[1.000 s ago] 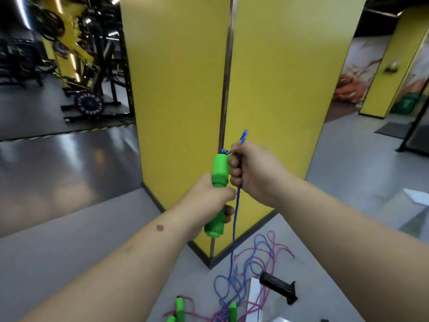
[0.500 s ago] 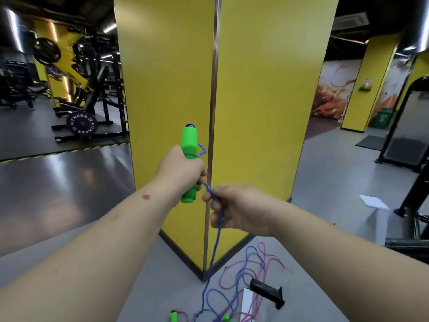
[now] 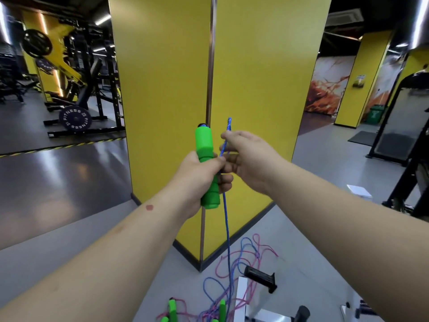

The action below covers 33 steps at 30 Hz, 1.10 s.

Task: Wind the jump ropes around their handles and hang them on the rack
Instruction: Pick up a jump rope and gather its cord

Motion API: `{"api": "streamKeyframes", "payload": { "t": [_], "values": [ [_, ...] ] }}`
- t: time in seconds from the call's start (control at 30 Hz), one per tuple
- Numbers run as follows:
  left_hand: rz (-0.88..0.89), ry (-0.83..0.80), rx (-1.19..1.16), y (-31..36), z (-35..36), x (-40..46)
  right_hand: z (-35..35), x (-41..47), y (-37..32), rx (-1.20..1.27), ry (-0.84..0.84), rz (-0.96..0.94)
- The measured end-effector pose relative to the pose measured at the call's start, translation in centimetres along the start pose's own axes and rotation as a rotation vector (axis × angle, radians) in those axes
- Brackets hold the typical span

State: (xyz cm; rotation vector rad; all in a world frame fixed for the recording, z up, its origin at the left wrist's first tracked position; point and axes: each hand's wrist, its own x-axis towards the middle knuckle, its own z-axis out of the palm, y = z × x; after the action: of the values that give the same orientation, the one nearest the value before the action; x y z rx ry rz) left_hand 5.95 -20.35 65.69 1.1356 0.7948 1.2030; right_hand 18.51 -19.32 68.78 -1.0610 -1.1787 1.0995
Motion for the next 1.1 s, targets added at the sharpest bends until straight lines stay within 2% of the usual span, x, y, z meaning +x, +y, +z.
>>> {"api": "streamKeyframes", "payload": {
  "t": [0.07, 0.17, 0.23, 0.3, 0.37, 0.43, 0.5, 0.57, 0.63, 0.7, 0.77, 0.83, 0.9, 0.97, 1.1],
  "values": [
    [-0.020, 0.033, -0.058, 0.6, -0.1, -0.2, -0.1, -1.6, 1.9, 0.103, -0.151, 0.200],
    [0.019, 0.147, 0.016, 1.6, -1.1, 0.3, -1.0, -3.9, 3.8, -0.020, -0.365, 0.363],
    [0.103, 0.271, 0.217, 1.8, -2.4, 1.1, -1.4, -4.5, 3.5, -0.069, -0.339, 0.357],
    [0.112, 0.310, 0.336, 1.8, -3.1, 1.2, -1.4, -4.3, 2.0, -0.040, -0.272, 0.264],
    [0.028, 0.215, 0.263, 1.3, -2.5, 0.2, -1.1, -3.4, 0.1, 0.015, -0.201, 0.162],
    [-0.079, 0.074, 0.097, 0.7, -0.9, -1.3, -0.5, -2.4, -1.5, 0.034, -0.137, 0.066],
    [-0.117, -0.054, -0.017, 0.1, 0.6, -2.5, 0.2, -1.5, -2.4, 0.038, -0.084, 0.008],
    [-0.087, -0.067, -0.021, -0.3, 1.3, -2.9, 0.6, -0.9, -2.5, 0.014, -0.032, -0.021],
    [-0.013, 0.006, 0.010, -0.1, 1.1, -2.6, 0.5, -0.7, -1.8, -0.017, 0.010, 0.003],
    [0.039, 0.079, 0.027, 0.7, 0.6, -2.1, 0.1, -1.5, -0.4, 0.028, -0.042, 0.148],
    [0.071, 0.135, 0.034, 1.8, -0.1, -1.5, -0.4, -3.0, 0.9, 0.059, -0.203, 0.324],
    [0.116, 0.182, 0.096, 2.7, -0.8, -0.9, -0.8, -4.5, 1.7, -0.020, -0.330, 0.365],
    [0.151, 0.230, 0.192, 3.0, -1.2, -0.6, -0.9, -5.4, 1.6, -0.066, -0.351, 0.290],
    [0.152, 0.242, 0.227, 2.7, -1.2, -0.8, -0.8, -5.3, 0.7, -0.052, -0.275, 0.156],
    [0.037, 0.030, 0.133, 1.2, 0.2, -2.6, -0.5, -4.0, -1.8, -0.068, -0.079, -0.090]
  ]
}}
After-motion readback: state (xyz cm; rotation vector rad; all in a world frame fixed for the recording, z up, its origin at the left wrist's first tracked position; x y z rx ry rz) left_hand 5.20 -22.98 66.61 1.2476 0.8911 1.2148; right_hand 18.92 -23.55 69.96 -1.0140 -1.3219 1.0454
